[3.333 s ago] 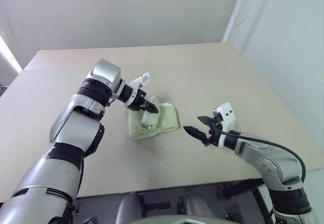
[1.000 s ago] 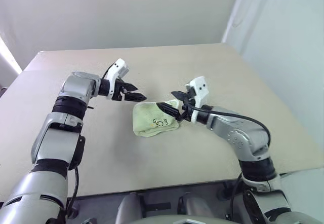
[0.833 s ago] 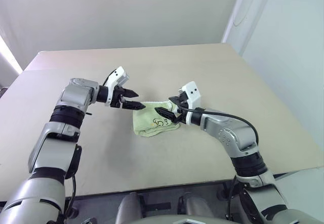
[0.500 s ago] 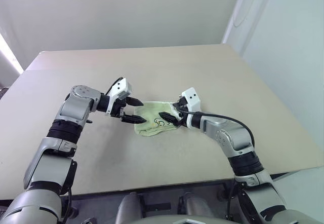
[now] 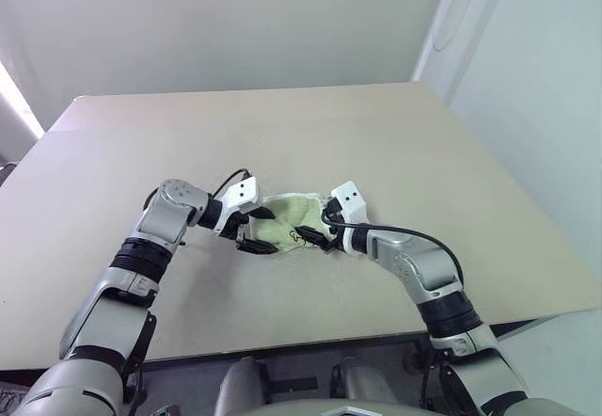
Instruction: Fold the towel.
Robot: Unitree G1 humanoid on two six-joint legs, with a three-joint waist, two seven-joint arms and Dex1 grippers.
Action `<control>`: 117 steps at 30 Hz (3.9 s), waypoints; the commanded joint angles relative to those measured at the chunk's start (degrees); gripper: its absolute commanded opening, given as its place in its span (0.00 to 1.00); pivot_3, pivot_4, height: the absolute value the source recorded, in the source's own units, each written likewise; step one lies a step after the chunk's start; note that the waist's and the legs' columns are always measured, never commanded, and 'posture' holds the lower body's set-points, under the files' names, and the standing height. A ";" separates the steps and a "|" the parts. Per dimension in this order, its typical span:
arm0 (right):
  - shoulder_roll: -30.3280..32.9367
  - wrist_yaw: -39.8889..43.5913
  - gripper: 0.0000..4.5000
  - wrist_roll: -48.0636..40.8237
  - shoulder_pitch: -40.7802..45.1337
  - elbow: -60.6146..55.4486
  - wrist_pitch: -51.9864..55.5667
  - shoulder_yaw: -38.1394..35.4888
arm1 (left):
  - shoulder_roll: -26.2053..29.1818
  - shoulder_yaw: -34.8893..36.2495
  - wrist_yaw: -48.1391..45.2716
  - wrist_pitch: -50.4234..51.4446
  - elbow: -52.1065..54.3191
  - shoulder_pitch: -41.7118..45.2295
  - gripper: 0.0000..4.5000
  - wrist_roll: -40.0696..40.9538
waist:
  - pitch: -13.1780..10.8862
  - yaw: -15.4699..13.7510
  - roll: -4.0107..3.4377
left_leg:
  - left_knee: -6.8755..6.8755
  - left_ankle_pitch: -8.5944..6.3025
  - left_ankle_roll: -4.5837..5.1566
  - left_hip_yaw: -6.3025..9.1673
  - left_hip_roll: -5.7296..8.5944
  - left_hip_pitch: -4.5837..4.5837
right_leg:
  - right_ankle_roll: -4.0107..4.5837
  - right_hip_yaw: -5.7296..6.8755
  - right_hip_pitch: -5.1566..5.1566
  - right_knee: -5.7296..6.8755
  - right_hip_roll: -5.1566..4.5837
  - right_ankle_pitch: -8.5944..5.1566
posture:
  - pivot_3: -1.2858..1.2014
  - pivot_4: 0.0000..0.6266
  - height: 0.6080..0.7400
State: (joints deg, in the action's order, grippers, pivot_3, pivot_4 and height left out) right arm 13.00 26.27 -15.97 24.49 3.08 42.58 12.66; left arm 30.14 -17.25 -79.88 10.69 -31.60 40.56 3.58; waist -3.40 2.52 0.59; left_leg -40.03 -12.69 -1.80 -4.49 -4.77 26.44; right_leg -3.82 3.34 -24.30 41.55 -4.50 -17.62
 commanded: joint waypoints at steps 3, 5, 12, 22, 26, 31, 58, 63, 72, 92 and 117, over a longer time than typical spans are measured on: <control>0.28 0.22 0.97 1.10 -1.33 -0.08 -0.60 -0.52 | 1.20 -0.58 -1.30 -1.78 -0.92 1.01 0.99 -1.66 | 0.02 0.00 -0.01 | 0.00 0.00 0.00 0.00 0.00 -0.02 | 0.03 0.00 0.01 0.00 0.00 -0.02 | 0.52 0.00 0.57; 0.42 0.51 0.97 0.73 -1.26 -1.03 -1.19 -1.44 | 1.28 -0.41 -1.90 -1.87 -1.02 1.14 0.99 -1.59 | 0.02 -0.01 -0.01 | 0.00 0.00 0.00 0.01 0.00 -0.03 | 0.04 0.00 0.01 0.00 0.00 -0.02 | 0.52 0.00 0.57; -0.29 1.58 0.97 -5.44 0.67 -7.27 -1.34 -9.01 | -0.43 5.51 -0.69 -0.28 -2.04 3.79 0.99 3.61 | 0.01 -0.04 -0.02 | 0.01 0.00 0.00 0.01 0.00 0.03 | 0.04 0.00 -0.03 -0.01 -0.01 -0.02 | 0.52 0.00 0.57; -4.87 -3.78 0.97 -23.26 3.53 -16.75 11.90 -22.55 | 2.20 9.75 -1.98 -1.00 -5.47 7.55 0.99 5.84 | 0.00 0.00 -0.03 | 0.05 0.00 0.00 0.03 -0.03 0.03 | 0.05 0.01 -0.05 -0.01 0.03 -0.02 | 0.52 0.00 0.57; -11.68 -14.57 0.97 -42.35 5.83 -17.31 23.80 -33.38 | 2.99 9.05 -1.27 -4.22 -8.20 7.83 0.99 4.04 | 0.01 -0.02 -0.03 | 0.04 0.00 0.00 0.04 -0.04 0.03 | 0.02 0.00 -0.04 -0.01 0.02 0.02 | 0.52 0.00 0.57; -16.57 -32.15 0.97 -63.01 3.25 -14.40 29.60 -36.85 | 2.67 8.51 -0.46 -5.72 -8.91 7.52 0.99 3.16 | 0.00 -0.06 -0.03 | 0.07 0.00 0.00 0.01 -0.04 0.07 | 0.01 0.00 -0.06 -0.04 -0.01 0.03 | 0.52 0.00 0.57; -12.22 -74.97 0.97 -93.56 -11.67 -5.36 2.72 -15.62 | -0.04 7.37 0.23 -9.64 -10.79 7.27 0.99 0.66 | -0.01 -0.02 -0.04 | 0.13 0.01 0.04 0.05 -0.05 0.02 | 0.01 -0.02 0.07 -0.25 0.03 0.10 | 0.52 0.00 0.57; -12.64 -73.92 0.97 -91.48 -9.24 -3.70 -0.57 -16.61 | -0.18 7.24 0.24 -9.88 -10.59 7.11 0.99 0.35 | -0.01 -0.09 -0.05 | 0.13 0.09 0.17 0.05 -0.05 0.02 | -0.09 -0.02 0.06 -0.49 0.02 0.39 | 0.52 0.00 0.57; -17.16 -71.42 0.97 -83.66 -4.51 0.15 -6.39 -19.32 | -0.69 7.11 0.51 -9.72 -9.99 6.72 0.99 0.14 | -0.02 -0.03 -0.07 | 0.13 0.11 0.20 0.03 -0.05 0.04 | -0.11 -0.02 0.02 -0.61 0.02 0.49 | 0.52 0.00 0.57; -21.50 -64.97 0.88 -69.47 2.21 8.87 -5.70 -24.30 | -1.07 7.18 0.77 -9.29 -10.74 7.53 1.00 -0.30 | -0.05 0.04 -0.11 | 0.14 0.15 0.27 0.04 -0.08 0.01 | -0.08 -0.01 -0.09 -0.65 -0.01 0.74 | 0.52 0.00 0.57; -18.95 -61.25 0.01 -68.35 7.94 1.19 -10.29 -36.64 | -1.59 7.49 1.27 -10.67 -14.66 9.47 1.00 -0.46 | -0.08 -0.02 -0.16 | 0.90 0.20 0.34 -0.17 -0.01 0.20 | -0.45 -0.04 -0.10 -1.39 0.03 0.82 | 0.52 0.00 0.57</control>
State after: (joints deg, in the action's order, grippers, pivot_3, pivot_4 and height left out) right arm -6.59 -34.47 -82.79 30.98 7.11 33.34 -22.40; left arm 28.49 -10.45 -78.64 0.77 -46.74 48.11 3.01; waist -3.48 2.50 0.43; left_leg -39.13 -12.49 -1.46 -4.67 -4.78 26.64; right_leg -4.26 3.30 -24.39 40.17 -4.46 -16.80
